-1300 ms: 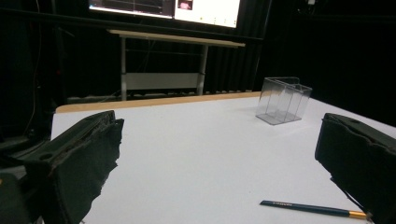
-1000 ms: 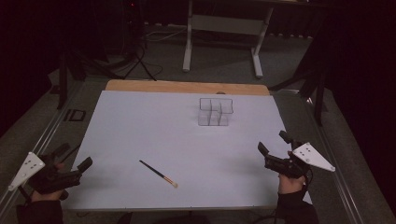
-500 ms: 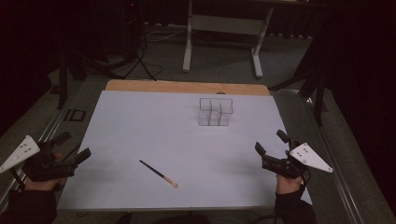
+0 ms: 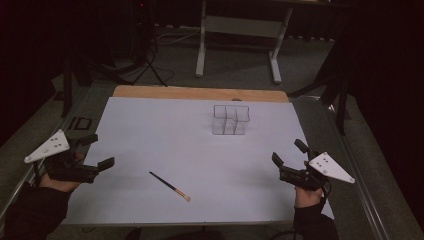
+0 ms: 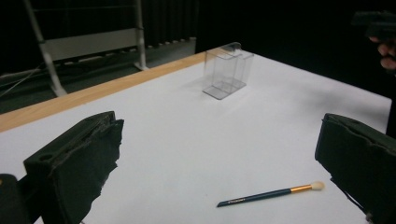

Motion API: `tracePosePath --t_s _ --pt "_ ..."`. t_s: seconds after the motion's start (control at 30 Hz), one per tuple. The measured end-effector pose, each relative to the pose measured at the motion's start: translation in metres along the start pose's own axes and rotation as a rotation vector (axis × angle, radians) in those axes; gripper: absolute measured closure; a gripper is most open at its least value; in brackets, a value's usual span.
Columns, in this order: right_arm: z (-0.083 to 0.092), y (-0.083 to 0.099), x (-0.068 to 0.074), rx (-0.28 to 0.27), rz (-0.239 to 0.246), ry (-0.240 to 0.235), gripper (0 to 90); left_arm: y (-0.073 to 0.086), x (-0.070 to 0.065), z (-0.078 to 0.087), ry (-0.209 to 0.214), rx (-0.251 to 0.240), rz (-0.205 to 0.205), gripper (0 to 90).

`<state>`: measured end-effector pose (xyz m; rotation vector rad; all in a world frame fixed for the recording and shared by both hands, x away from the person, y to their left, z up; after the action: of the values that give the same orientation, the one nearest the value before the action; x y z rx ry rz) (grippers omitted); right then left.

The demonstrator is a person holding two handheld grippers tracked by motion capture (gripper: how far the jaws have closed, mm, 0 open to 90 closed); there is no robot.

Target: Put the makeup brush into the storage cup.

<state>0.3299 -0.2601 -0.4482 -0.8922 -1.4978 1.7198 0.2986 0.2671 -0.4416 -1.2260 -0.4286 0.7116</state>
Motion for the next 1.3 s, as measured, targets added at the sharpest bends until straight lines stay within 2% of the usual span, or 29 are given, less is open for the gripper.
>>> tracePosePath --t_s 0.07,0.23,0.4,0.57,0.63,0.8,0.93,1.0,1.03,1.07,1.13,1.3 --pt "0.000 0.001 0.000 0.005 0.002 -0.002 11.5 -0.002 -0.003 -0.004 0.017 0.021 -0.024 0.0" --pt "-0.001 0.001 0.000 0.010 -0.002 -0.002 11.5 -0.006 -0.011 -0.014 0.074 0.122 -0.081 0.0" --pt "-0.001 0.002 0.000 0.011 -0.004 -0.001 11.5 -0.010 -0.016 -0.022 0.105 0.194 -0.137 0.0" --pt "-0.002 0.002 0.001 0.013 -0.003 -0.001 11.5 -0.015 -0.020 -0.030 0.136 0.235 -0.174 0.0" --pt "-0.002 0.002 0.001 0.017 -0.003 -0.002 11.5 -0.015 -0.022 -0.033 0.141 0.267 -0.208 0.0" --pt "-0.003 0.003 0.001 0.021 -0.003 -0.003 11.5 -0.018 -0.027 -0.041 0.164 0.319 -0.252 0.7" --pt "-0.003 0.004 0.001 0.025 0.000 -0.003 11.5 -0.021 -0.030 -0.049 0.180 0.341 -0.271 0.7" --pt "-0.004 0.004 0.001 0.026 -0.004 -0.007 11.5 -0.022 -0.033 -0.053 0.198 0.365 -0.295 0.7" --pt "-0.004 0.004 0.001 0.026 -0.004 -0.007 11.5 -0.022 -0.033 -0.055 0.194 0.372 -0.308 0.7" --pt "-0.004 0.004 0.001 0.027 -0.005 -0.008 11.5 -0.021 -0.035 -0.057 0.215 0.383 -0.312 0.7" --pt "-0.004 0.005 0.001 0.030 -0.003 -0.007 11.5 -0.022 -0.036 -0.060 0.213 0.397 -0.325 0.7" --pt "-0.005 0.006 0.001 0.033 0.000 -0.008 11.5 -0.020 -0.041 -0.068 0.248 0.436 -0.347 0.7"
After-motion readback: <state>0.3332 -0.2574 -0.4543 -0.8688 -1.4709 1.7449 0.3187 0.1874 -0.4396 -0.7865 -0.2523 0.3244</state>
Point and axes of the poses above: each handheld gripper's, and its own axes: z roughly backward along the jaws, y roughly out of its underside, x roughly to its left, the point moved 7 cm from there along -z, roughly forward along the jaws, and after that the axes turned 1 degree about -x, right-handed, at the moved point
